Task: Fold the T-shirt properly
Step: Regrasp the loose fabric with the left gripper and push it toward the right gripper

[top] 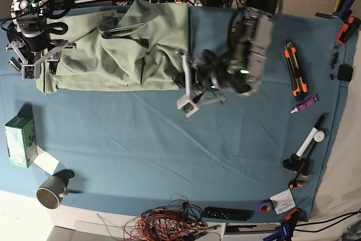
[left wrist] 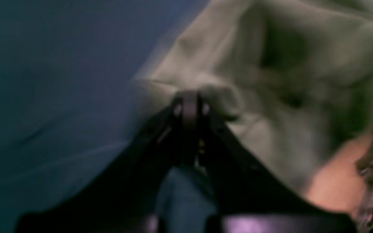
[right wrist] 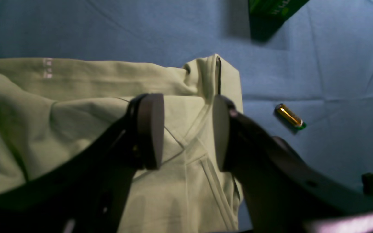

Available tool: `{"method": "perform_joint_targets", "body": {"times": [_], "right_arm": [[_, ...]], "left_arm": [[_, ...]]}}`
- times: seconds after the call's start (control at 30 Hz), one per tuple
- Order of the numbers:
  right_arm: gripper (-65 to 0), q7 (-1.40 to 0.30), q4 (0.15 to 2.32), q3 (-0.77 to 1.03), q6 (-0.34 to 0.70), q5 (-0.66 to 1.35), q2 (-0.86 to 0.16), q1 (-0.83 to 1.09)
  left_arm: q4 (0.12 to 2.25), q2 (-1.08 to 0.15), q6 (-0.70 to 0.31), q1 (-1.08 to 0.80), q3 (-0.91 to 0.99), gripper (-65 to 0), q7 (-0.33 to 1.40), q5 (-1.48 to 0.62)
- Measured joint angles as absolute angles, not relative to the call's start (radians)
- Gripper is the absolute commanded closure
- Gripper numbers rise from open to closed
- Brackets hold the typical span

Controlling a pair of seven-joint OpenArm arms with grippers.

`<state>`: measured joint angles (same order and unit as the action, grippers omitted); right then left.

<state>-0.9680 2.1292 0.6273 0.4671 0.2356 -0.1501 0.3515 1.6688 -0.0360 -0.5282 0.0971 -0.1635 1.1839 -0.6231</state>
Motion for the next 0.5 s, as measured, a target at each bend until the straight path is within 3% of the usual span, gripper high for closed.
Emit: {"method": "perform_joint_targets", "body": {"times": [0.07, 0.17, 0.5], "right_arm": [[-24.9, -0.968, 2.129, 0.627, 0.467, 0.236, -0.15, 0.352], [-24.9, -0.968, 2.129, 0.627, 0.467, 0.236, -0.15, 0.352], [-24.9, -0.968, 2.129, 0.627, 0.467, 0.244, -0.15, 0.352]], "left_arm": [[1.669, -0.06, -0.596, 0.092, -0.112, 0.0, 1.238, -0.809], [1.669, -0.072, -0.652, 0.073, -0.062, 0.0, 1.277, -0.926], [1.668, -0.07, -0.672, -0.037, -0.202, 0.0, 1.242, -0.856]]}}
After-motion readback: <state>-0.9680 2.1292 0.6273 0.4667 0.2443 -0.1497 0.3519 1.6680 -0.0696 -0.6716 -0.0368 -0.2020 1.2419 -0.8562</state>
